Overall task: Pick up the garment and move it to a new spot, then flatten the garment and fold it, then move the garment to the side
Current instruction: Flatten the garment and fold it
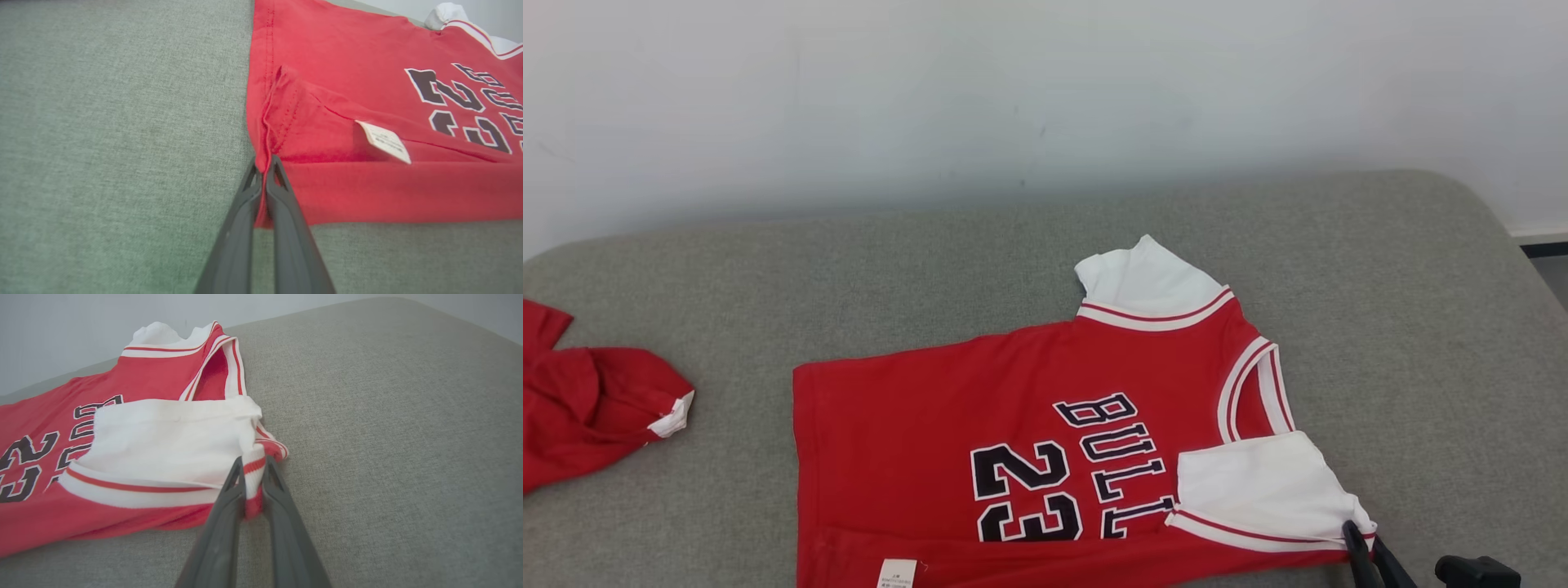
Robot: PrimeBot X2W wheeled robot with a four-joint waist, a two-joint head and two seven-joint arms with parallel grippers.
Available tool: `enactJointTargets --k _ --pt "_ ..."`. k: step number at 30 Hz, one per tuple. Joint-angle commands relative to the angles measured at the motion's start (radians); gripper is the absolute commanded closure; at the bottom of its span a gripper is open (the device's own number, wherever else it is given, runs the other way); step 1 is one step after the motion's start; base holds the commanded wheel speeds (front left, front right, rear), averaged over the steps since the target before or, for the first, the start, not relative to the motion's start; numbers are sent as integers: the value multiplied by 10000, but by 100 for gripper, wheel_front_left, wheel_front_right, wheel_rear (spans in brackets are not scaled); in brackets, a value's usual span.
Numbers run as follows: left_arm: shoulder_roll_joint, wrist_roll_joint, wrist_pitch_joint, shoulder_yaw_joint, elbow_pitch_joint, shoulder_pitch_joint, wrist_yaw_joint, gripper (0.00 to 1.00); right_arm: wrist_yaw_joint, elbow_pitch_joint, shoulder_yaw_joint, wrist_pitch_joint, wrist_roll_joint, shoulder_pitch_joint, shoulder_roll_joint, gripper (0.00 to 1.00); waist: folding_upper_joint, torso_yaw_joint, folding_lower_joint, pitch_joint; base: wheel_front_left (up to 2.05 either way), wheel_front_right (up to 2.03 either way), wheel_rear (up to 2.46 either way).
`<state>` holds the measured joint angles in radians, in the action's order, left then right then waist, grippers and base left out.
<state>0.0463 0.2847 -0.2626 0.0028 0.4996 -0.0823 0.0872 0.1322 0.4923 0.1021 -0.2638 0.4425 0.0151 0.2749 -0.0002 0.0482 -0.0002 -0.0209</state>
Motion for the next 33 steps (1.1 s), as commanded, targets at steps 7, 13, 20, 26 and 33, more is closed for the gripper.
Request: enactJointTargets --k 7,13,20,26,33 --pt "58 -28 -32 -150 -97 303 -217 0 -29 60 -181 -6 -65 -396 -29 0 2 -128 2 -450 0 0 0" --pt "58 -314 -32 23 -662 646 -317 0 -29 -455 -635 -4 -304 -698 -57 0 2 -207 2 -722 0 0 0" --pt "53 -952 -32 104 -1107 1721 -176 0 -29 -810 -639 -4 -582 -1630 -80 0 2 -338 2 -1254 0 0 0" --pt "109 -1287 -32 316 -473 2942 -42 0 -29 -707 -296 -4 -777 -2698 -44 0 2 -404 2 -1672 0 0 0" --pt "330 -1523 -32 432 617 4473 22 0 -29 -764 -132 -4 -986 -3557 -103 0 2 -451 2 -2221 0 0 0"
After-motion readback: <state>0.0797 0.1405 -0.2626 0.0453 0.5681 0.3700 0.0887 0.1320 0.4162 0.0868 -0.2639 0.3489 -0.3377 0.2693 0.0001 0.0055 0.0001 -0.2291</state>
